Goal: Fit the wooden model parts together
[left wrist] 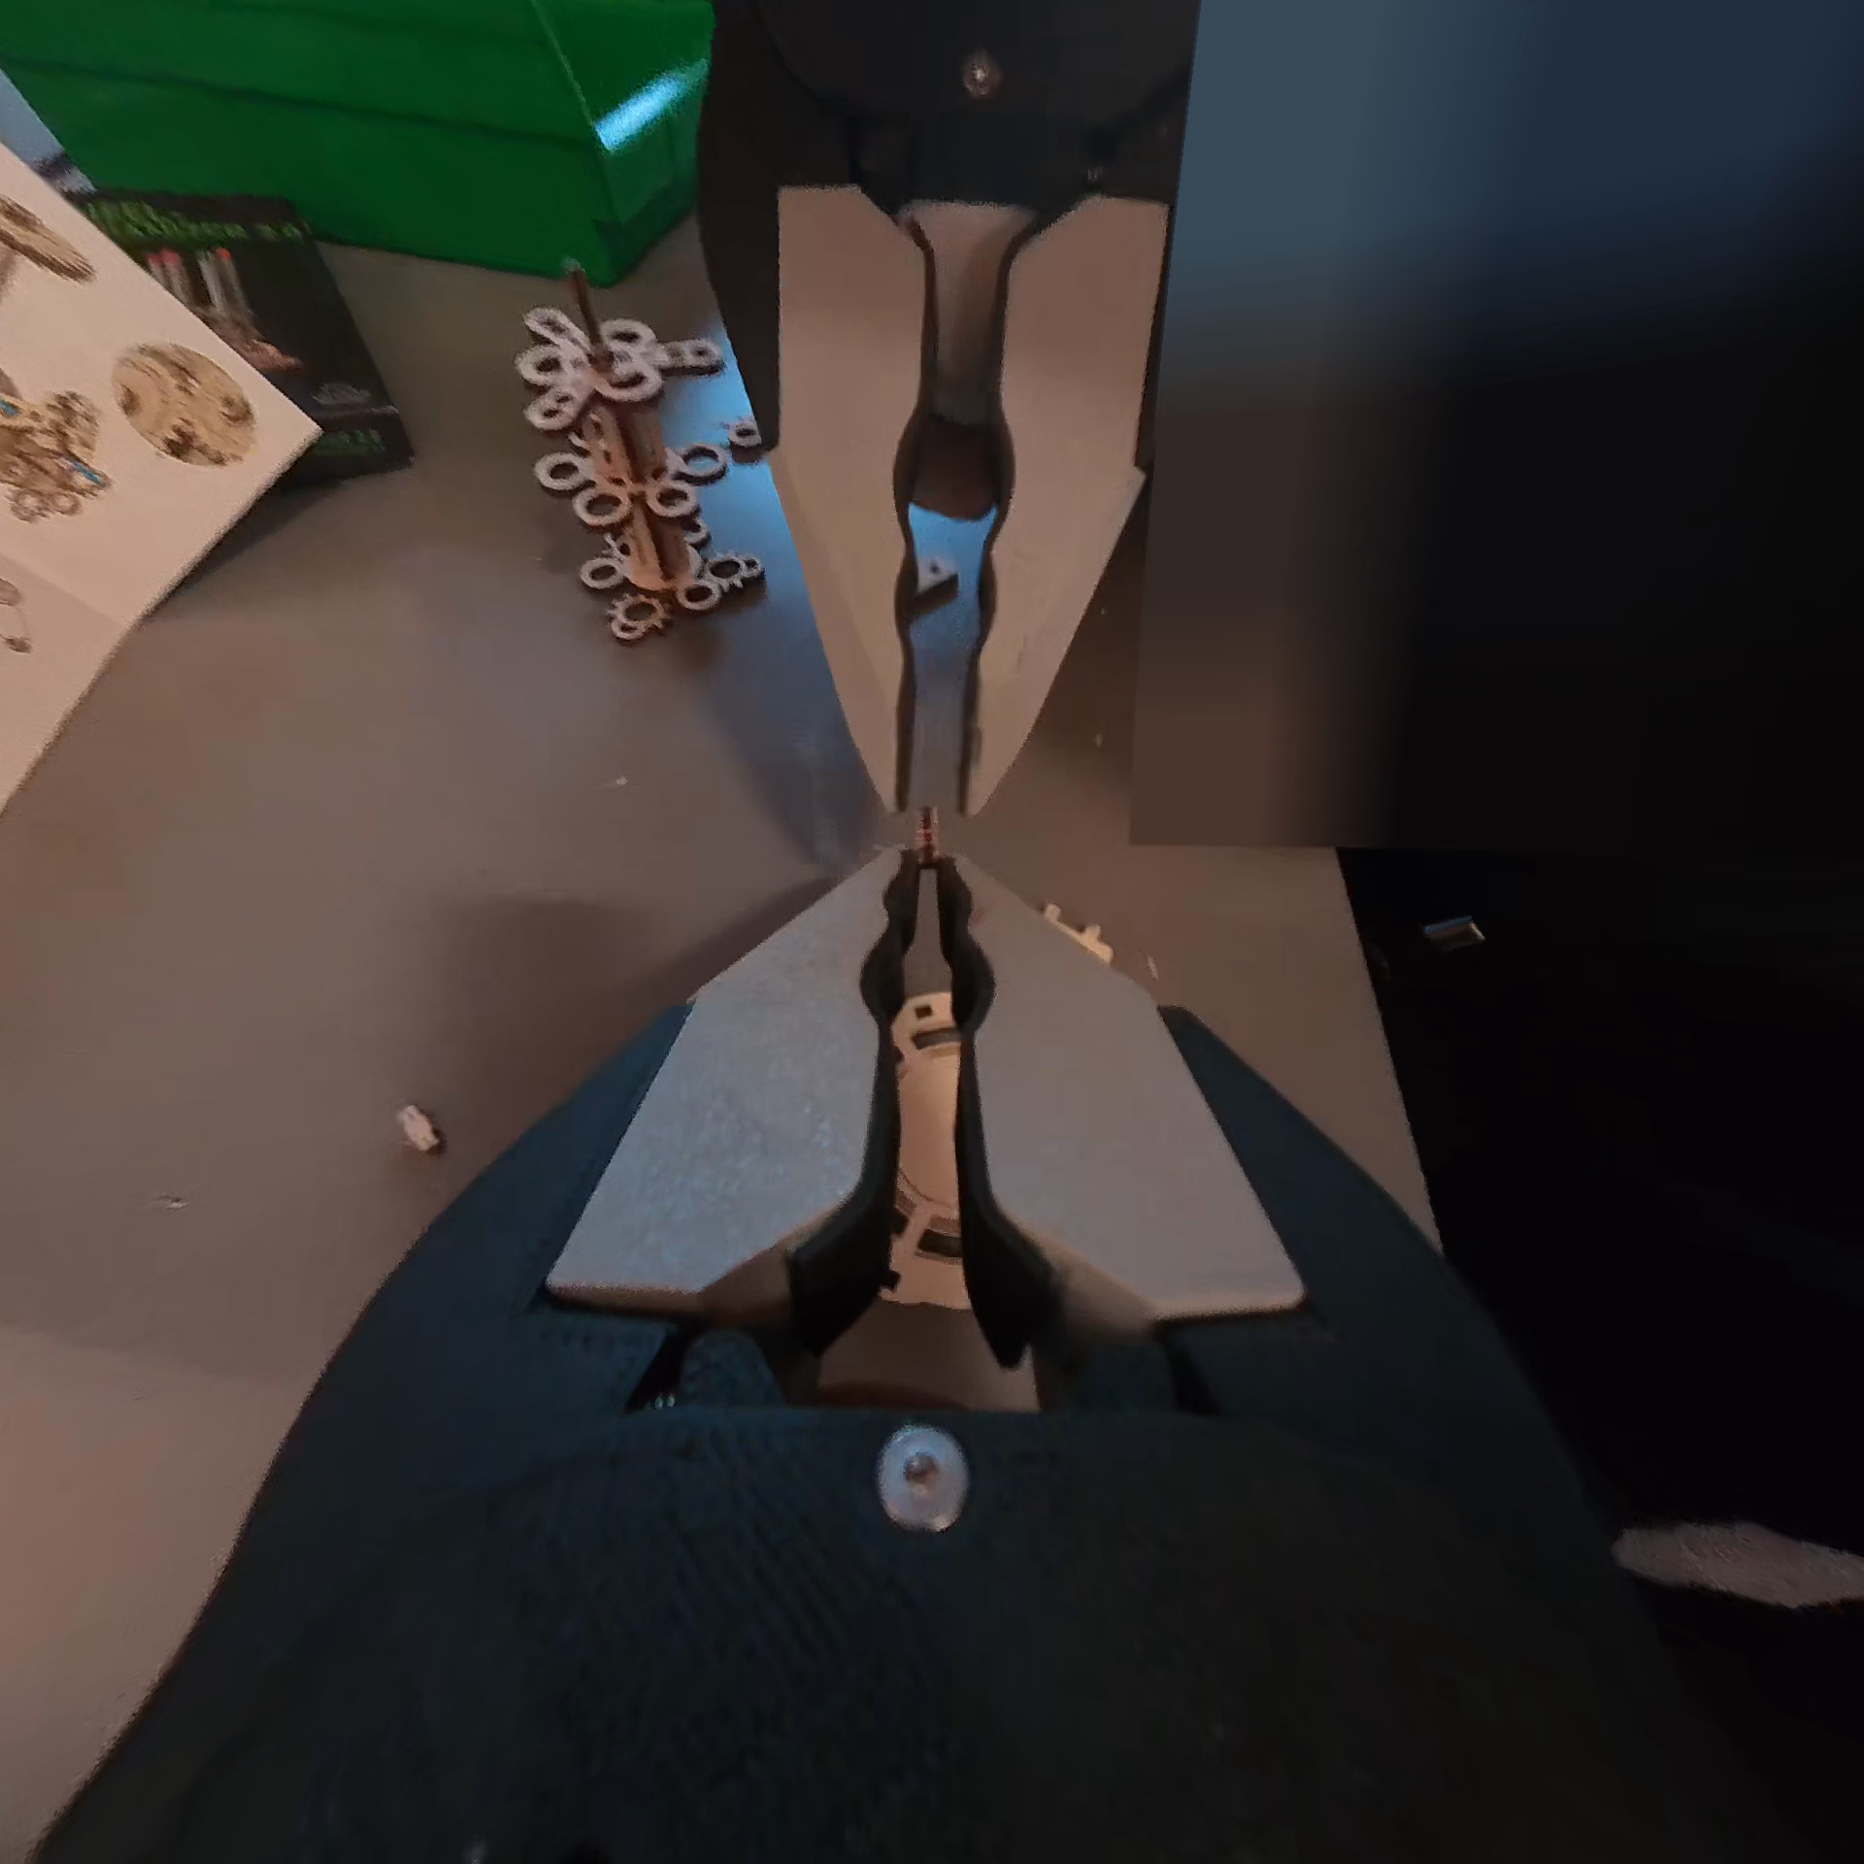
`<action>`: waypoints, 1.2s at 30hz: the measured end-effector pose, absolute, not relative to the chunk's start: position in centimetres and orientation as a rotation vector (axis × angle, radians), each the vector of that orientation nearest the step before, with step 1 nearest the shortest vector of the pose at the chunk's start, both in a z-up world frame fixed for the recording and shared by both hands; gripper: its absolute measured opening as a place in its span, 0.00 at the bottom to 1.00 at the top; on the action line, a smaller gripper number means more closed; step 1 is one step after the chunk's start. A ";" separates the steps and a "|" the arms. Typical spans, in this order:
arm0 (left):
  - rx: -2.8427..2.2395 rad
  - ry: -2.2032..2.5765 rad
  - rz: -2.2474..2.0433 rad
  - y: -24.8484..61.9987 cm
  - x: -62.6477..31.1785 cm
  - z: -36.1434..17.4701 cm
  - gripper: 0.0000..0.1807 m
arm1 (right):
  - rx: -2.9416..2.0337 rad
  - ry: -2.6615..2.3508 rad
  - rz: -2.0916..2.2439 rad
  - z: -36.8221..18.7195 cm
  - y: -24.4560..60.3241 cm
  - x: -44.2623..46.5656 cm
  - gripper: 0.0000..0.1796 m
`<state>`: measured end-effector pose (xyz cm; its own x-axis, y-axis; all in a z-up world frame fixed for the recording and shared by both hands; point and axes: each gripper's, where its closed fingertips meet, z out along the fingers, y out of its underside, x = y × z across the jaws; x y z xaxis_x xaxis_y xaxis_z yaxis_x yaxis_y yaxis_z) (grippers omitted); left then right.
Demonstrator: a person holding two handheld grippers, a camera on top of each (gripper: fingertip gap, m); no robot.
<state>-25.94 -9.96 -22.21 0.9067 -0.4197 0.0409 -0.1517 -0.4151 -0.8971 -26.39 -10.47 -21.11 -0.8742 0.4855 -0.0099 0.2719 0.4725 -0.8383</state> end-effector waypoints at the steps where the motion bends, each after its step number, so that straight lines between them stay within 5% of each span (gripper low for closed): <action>1: -1.965 0.397 -0.320 -9.9 -26.1 -21.6 0.00 | -0.665 -2.467 1.389 -20.6 -10.3 -26.5 0.05; 11: -1.704 0.361 -0.381 -10.1 -26.2 -17.1 0.00 | -0.673 -2.282 1.755 -15.6 -10.9 -26.4 0.05; 36: -1.820 0.290 -0.456 -10.0 -26.4 -18.7 0.00 | -0.659 -2.383 1.507 -18.2 -10.9 -27.2 0.00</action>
<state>-26.38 -9.97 -18.71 0.8928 -0.4210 0.1602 0.0343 -0.2911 -0.9561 -27.20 -10.94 -18.18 -0.8679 0.4957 -0.0333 0.2424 0.3641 -0.8993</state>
